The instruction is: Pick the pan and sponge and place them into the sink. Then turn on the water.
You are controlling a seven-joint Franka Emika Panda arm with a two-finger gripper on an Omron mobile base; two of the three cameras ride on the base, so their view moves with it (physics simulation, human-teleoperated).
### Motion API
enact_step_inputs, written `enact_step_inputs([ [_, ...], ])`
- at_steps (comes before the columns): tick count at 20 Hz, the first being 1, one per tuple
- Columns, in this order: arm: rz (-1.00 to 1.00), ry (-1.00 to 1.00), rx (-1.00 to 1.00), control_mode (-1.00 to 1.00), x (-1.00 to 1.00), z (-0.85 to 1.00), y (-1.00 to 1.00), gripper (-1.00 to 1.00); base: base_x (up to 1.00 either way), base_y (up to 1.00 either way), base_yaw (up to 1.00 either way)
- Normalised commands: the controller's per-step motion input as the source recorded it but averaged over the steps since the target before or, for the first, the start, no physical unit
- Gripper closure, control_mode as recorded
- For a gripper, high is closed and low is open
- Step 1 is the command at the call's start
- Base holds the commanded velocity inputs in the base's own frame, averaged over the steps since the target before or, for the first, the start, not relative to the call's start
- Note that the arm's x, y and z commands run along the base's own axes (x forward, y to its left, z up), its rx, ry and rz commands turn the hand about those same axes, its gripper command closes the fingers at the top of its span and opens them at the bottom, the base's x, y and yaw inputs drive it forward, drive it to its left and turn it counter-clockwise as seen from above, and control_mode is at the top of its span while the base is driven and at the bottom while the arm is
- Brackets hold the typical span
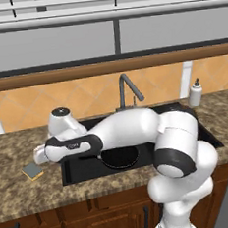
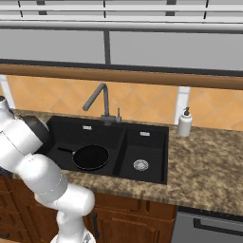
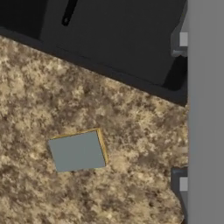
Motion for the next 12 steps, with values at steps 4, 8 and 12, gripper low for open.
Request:
enact_step_inputs([
  [4, 0.05, 0.00, -0.07, -1.00, 0.21, -0.12, 0.44, -1.00, 0.00, 0.00, 0.00],
  [8, 0.05, 0.00, -0.06, -1.00, 0.28, -0.28, 0.38, -1.00, 0.00, 0.00, 0.00],
  [12, 0.07, 0.00, -0.06, -1.00, 0.27, -0.29, 0.39, -1.00, 0.00, 0.00, 0.00],
])
